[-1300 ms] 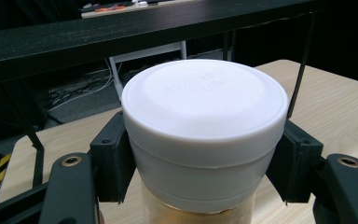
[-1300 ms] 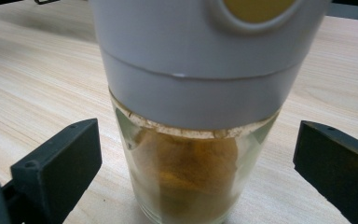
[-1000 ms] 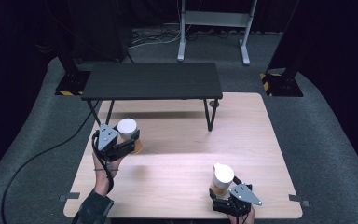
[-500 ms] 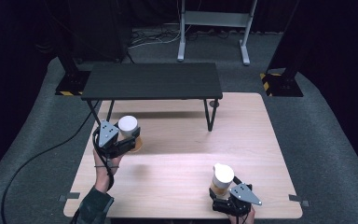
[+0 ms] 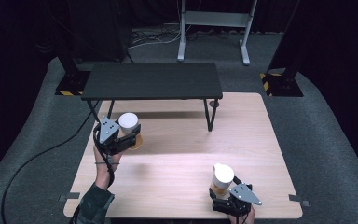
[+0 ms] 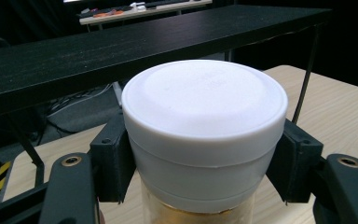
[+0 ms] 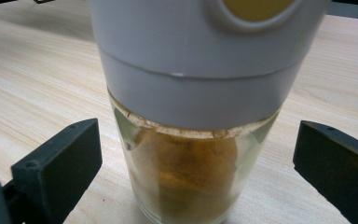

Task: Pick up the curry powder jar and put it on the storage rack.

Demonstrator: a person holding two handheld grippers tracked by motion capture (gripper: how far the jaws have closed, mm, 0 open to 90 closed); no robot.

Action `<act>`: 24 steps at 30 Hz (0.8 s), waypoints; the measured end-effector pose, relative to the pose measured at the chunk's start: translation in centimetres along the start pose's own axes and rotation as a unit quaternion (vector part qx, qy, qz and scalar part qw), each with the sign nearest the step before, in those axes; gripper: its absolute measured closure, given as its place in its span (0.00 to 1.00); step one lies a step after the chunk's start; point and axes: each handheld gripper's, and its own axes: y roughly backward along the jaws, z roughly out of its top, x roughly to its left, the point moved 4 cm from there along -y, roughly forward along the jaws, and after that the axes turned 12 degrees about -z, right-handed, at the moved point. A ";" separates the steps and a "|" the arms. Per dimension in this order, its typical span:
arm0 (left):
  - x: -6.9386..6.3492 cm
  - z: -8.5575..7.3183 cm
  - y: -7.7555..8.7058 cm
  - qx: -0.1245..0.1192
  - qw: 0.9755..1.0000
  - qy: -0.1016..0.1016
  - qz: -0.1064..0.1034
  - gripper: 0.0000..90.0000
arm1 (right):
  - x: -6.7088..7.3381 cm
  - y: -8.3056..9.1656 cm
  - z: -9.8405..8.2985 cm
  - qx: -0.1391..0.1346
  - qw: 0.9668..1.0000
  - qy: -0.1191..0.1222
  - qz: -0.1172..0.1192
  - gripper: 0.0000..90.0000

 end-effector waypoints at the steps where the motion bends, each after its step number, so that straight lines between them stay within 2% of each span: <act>1: 0.0 0.0 0.0 0.000 1.000 0.001 0.000 0.37 | 0.0 0.0 0.0 0.000 1.000 0.000 0.001 0.00; 24: 0.4 1.4 -0.7 -0.001 1.000 -0.007 -0.006 0.37 | -0.1 -0.1 0.1 0.003 1.000 0.000 0.002 0.00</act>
